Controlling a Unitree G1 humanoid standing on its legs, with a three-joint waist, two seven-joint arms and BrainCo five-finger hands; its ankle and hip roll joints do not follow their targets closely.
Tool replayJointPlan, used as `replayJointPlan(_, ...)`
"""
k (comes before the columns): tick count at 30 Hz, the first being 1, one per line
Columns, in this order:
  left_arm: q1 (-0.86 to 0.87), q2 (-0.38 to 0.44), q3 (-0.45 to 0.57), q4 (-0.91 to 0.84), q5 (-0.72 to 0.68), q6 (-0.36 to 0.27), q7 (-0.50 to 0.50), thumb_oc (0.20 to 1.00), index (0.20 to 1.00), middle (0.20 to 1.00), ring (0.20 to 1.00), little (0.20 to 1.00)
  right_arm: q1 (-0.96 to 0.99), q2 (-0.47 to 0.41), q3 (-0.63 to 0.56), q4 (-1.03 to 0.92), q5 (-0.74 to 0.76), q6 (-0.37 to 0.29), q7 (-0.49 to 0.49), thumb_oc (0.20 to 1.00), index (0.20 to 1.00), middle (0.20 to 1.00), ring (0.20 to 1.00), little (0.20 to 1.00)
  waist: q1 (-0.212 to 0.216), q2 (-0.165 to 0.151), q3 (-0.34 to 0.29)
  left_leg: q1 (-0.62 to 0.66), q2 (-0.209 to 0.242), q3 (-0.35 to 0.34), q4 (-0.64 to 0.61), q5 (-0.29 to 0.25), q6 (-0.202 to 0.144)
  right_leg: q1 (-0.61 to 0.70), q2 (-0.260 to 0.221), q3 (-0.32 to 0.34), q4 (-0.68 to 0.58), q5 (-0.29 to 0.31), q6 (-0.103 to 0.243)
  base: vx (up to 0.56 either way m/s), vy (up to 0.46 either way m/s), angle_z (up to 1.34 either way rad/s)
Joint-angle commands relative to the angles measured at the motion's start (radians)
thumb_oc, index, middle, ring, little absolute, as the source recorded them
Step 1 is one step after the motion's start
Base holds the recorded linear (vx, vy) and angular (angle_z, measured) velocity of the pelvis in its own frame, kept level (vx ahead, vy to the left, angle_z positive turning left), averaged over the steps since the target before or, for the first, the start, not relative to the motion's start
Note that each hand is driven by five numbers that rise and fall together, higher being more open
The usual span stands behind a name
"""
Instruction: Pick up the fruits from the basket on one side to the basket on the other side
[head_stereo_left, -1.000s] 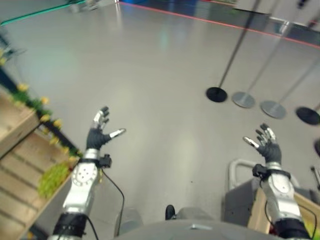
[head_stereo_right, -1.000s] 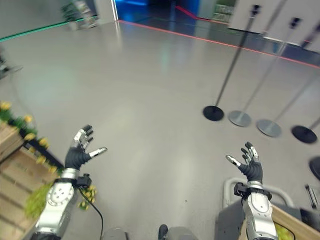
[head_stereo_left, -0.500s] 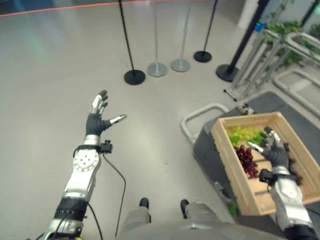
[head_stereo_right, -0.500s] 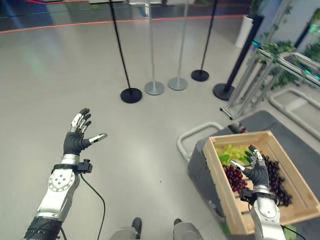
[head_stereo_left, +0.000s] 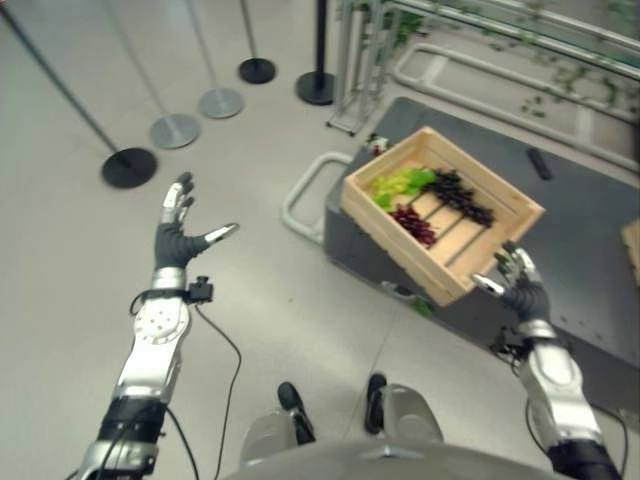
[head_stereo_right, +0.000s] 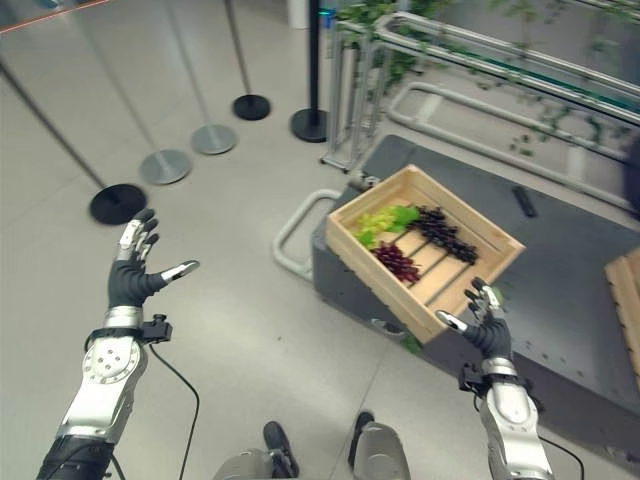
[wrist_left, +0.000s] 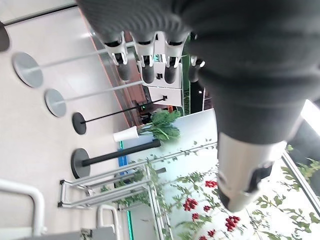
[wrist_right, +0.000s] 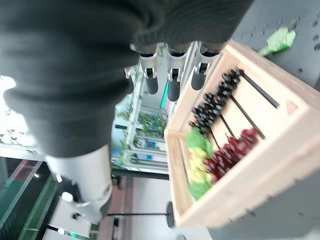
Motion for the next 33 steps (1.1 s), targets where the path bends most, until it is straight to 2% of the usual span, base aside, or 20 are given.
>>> replayJointPlan(1,-0.009,0.017,0.046,-0.061,-0.017,-0.033,-0.007,1.0,1.0,1.0,1.0,1.0,-0.071,-0.036,-0.003,0.007,-0.01,-0.044,-0.004,1.0,1.0,1.0,1.0,1.0,0.01,-0.008,-0.057,0.031,-0.052,-0.133,0.038,-0.103,-0.025,0.064,-0.01,-0.039,-0.082,0.036,0.081,-0.04,-0.112,-1.91)
replayJointPlan(3,0.011,-0.004,0.051,-0.052,-0.033,-0.031,-0.019,1.0,1.0,1.0,1.0,1.0,-0.069,-0.029,0.014,0.014,-0.017,-0.037,0.005,1.0,1.0,1.0,1.0,1.0,-0.011,-0.009,-0.068,0.048,-0.04,-0.079,0.03,-0.095,-0.029,0.073,0.018,-0.005,-0.179,0.053,0.08,0.03,-0.159,-1.44)
replayJointPlan(6,0.029,-0.034,0.053,-0.039,-0.056,-0.034,-0.032,1.0,1.0,1.0,1.0,1.0,-0.05,-0.04,0.007,-0.005,-0.012,-0.033,0.018,1.0,1.0,1.0,1.0,1.0,-0.032,0.004,-0.078,0.059,-0.025,-0.056,0.036,-0.096,-0.035,0.07,0.064,0.087,-0.227,0.064,0.072,0.1,-0.131,-0.7)
replayJointPlan(12,0.017,-0.054,0.026,-0.013,-0.055,-0.026,-0.042,1.0,1.0,1.0,1.0,1.0,-0.015,-0.052,-0.03,-0.01,0.008,-0.041,0.015,1.0,1.0,1.0,1.0,1.0,-0.09,0.011,-0.082,0.072,0.012,-0.017,0.05,-0.087,-0.061,0.085,0.109,0.153,-0.281,0.067,0.061,0.07,-0.151,-0.36)
replayJointPlan(14,0.01,-0.054,0.021,-0.008,-0.053,-0.028,-0.038,1.0,1.0,1.0,1.0,1.0,-0.014,-0.057,-0.04,-0.013,0.02,-0.046,0.012,1.0,1.0,1.0,1.0,1.0,-0.1,0.004,-0.076,0.052,0.038,-0.016,0.129,-0.102,-0.074,0.092,0.114,0.172,-0.276,0.056,0.048,0.08,-0.19,-0.12)
replayJointPlan(15,0.007,-0.054,0.021,-0.006,-0.059,-0.032,-0.037,1.0,1.0,1.0,1.0,1.0,-0.017,-0.063,-0.042,-0.01,0.031,-0.051,0.014,1.0,1.0,1.0,1.0,1.0,-0.099,-0.003,-0.067,0.025,0.073,-0.022,0.24,-0.114,-0.091,0.099,0.123,0.182,-0.27,0.042,0.033,0.1,-0.225,-0.21)
replayJointPlan(16,0.008,-0.054,0.02,-0.005,-0.064,-0.032,-0.04,1.0,1.0,1.0,1.0,1.0,-0.019,-0.068,-0.041,-0.013,0.032,-0.051,0.014,1.0,1.0,1.0,1.0,1.0,-0.096,-0.008,-0.061,0.011,0.094,-0.033,0.299,-0.097,-0.106,0.109,0.128,0.193,-0.269,0.036,0.023,0.11,-0.251,-0.46)
replayJointPlan(17,0.008,-0.053,0.019,0.001,-0.065,-0.031,-0.039,1.0,1.0,1.0,1.0,1.0,-0.022,-0.073,-0.038,-0.019,0.037,-0.051,0.015,1.0,1.0,1.0,1.0,1.0,-0.082,-0.011,-0.044,-0.01,0.123,-0.081,0.401,-0.07,-0.133,0.126,0.146,0.21,-0.268,0.028,0.001,-0.01,-0.216,-0.5)
replayJointPlan(18,0.011,-0.051,0.019,0.003,-0.065,-0.031,-0.036,1.0,1.0,1.0,1.0,1.0,-0.03,-0.081,-0.03,-0.017,0.04,-0.052,0.016,1.0,1.0,1.0,1.0,1.0,-0.06,-0.022,-0.022,-0.04,0.111,-0.152,0.475,-0.02,-0.129,0.123,0.149,0.232,-0.264,0.045,-0.024,-0.05,-0.182,-0.77)
replayJointPlan(19,0.014,-0.056,0.016,0.011,-0.07,-0.03,-0.032,1.0,1.0,1.0,1.0,1.0,-0.037,-0.086,-0.024,-0.008,0.038,-0.049,0.013,1.0,1.0,1.0,1.0,1.0,-0.047,-0.022,-0.015,-0.062,0.084,-0.234,0.5,-0.022,-0.126,0.126,0.156,0.258,-0.266,0.042,-0.036,-0.08,-0.086,-0.7)
replayJointPlan(20,0.013,-0.056,0.016,0.012,-0.07,-0.03,-0.032,1.0,1.0,1.0,1.0,1.0,-0.037,-0.086,-0.023,-0.008,0.038,-0.049,0.013,1.0,1.0,1.0,1.0,1.0,-0.049,-0.021,-0.015,-0.064,0.085,-0.237,0.502,-0.023,-0.126,0.126,0.157,0.256,-0.266,0.042,-0.036,0.01,0.002,-0.87)
replayJointPlan(21,0.021,-0.066,0.009,0.024,-0.079,-0.028,-0.025,1.0,1.0,1.0,1.0,1.0,-0.044,-0.084,-0.012,0.004,0.041,-0.044,0.004,1.0,1.0,1.0,1.0,1.0,-0.03,-0.019,-0.019,-0.1,0.021,-0.36,0.413,-0.043,-0.097,0.134,0.159,0.305,-0.281,0.044,-0.029,0.07,0.05,-0.59)
replayJointPlan(22,0.028,-0.069,0.011,0.031,-0.084,-0.03,-0.022,1.0,1.0,1.0,1.0,1.0,-0.048,-0.081,-0.011,0.017,0.049,-0.044,0.004,1.0,1.0,1.0,1.0,1.0,-0.026,-0.013,-0.022,-0.098,0.026,-0.394,0.341,-0.06,-0.084,0.14,0.158,0.313,-0.278,0.041,-0.021,0.11,0.088,-0.66)
replayJointPlan(23,0.032,-0.066,0.01,0.036,-0.088,-0.032,-0.023,1.0,1.0,1.0,1.0,1.0,-0.053,-0.083,-0.008,0.031,0.049,-0.046,-0.001,1.0,1.0,1.0,1.0,1.0,-0.024,-0.011,-0.027,-0.096,0.029,-0.423,0.251,-0.053,-0.076,0.136,0.154,0.322,-0.275,0.041,-0.013,0.14,0.119,-0.48)
replayJointPlan(25,0.038,-0.054,0.001,0.052,-0.076,-0.037,-0.019,1.0,1.0,1.0,1.0,1.0,-0.061,-0.089,0.005,0.048,0.044,-0.055,-0.012,1.0,1.0,1.0,1.0,1.0,0.004,0.005,-0.022,-0.124,0.004,-0.559,0.12,0.015,-0.094,0.142,0.17,0.352,-0.273,0.032,-0.006,0.11,0.107,-0.42)
replayJointPlan(26,0.039,-0.046,-0.006,0.062,-0.072,-0.042,-0.014,1.0,1.0,1.0,1.0,1.0,-0.072,-0.094,0.01,0.054,0.043,-0.062,-0.021,1.0,1.0,1.0,1.0,1.0,0.013,0.008,-0.014,-0.141,-0.011,-0.617,0.113,0.04,-0.108,0.143,0.171,0.369,-0.272,0.031,-0.007,0.02,0.081,-0.62)
replayJointPlan(27,0.05,-0.045,-0.005,0.064,-0.079,-0.05,-0.023,1.0,1.0,1.0,1.0,1.0,-0.077,-0.094,0.017,0.055,0.044,-0.059,-0.013,1.0,1.0,1.0,1.0,1.0,0.004,0.013,-0.014,-0.116,-0.013,-0.613,0.107,0.01,-0.104,0.139,0.169,0.377,-0.259,0.027,-0.004,0.0,0.122,-0.75)
replayJointPlan(28,0.049,-0.049,-0.006,0.075,-0.093,-0.048,-0.031,1.0,1.0,1.0,1.0,1.0,-0.069,-0.087,0.015,0.055,0.043,-0.059,-0.007,1.0,1.0,1.0,1.0,1.0,-0.006,0.02,-0.016,-0.101,0.0,-0.58,0.084,0.019,-0.108,0.137,0.168,0.37,-0.261,0.028,-0.002,0.02,0.168,-0.9)
replayJointPlan(31,0.062,-0.051,-0.006,0.094,-0.099,-0.052,-0.046,1.0,1.0,1.0,1.0,1.0,-0.066,-0.074,0.011,0.072,0.042,-0.057,-0.004,1.0,1.0,1.0,1.0,1.0,-0.013,0.019,-0.038,-0.05,-0.018,-0.575,0.046,-0.002,-0.099,0.13,0.151,0.38,-0.27,0.039,0.005,0.05,0.185,-0.46)
replayJointPlan(33,0.075,-0.05,-0.003,0.099,-0.102,-0.051,-0.056,1.0,1.0,1.0,1.0,1.0,-0.061,-0.064,0.014,0.084,0.044,-0.053,0.004,1.0,1.0,1.0,1.0,1.0,-0.023,0.017,-0.056,-0.021,-0.027,-0.547,0.017,-0.008,-0.089,0.128,0.14,0.391,-0.276,0.051,0.014,0.07,0.172,-0.2)
